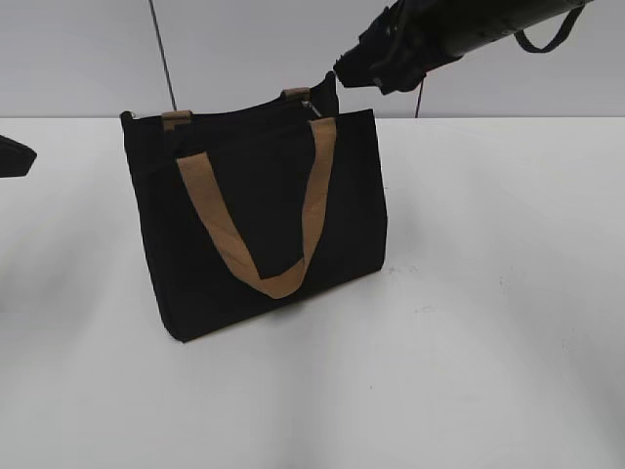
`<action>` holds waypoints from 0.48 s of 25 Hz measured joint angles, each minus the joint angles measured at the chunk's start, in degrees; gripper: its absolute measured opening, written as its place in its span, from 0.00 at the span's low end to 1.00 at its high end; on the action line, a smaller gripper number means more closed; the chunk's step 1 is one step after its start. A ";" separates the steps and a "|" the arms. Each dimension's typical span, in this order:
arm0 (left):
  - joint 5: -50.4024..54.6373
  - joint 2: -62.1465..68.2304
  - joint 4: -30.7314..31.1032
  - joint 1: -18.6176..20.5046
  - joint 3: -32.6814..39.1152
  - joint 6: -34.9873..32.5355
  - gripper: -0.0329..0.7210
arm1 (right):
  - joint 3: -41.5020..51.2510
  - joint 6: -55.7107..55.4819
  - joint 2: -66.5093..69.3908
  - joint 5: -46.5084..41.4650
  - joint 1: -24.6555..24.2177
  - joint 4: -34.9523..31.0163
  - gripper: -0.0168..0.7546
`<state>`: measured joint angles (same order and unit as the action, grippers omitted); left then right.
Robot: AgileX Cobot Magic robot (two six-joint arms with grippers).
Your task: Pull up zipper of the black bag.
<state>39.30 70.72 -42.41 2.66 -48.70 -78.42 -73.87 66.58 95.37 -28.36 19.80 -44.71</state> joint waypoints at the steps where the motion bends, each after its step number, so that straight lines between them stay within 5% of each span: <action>1: 0.00 0.00 -0.06 0.00 0.00 0.00 0.69 | 0.00 1.46 -0.72 -2.50 0.00 0.44 0.50; 8: 0.37 0.00 1.07 0.00 0.00 0.41 0.69 | 0.00 5.43 -3.47 -19.55 0.00 11.71 0.50; 12: -0.61 0.00 9.68 0.00 -0.18 12.94 0.69 | -0.50 -7.11 -4.00 -21.54 0.00 25.28 0.50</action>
<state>38.69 70.72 -32.73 2.66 -48.88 -65.48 -74.37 59.47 91.37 -49.90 19.80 -19.43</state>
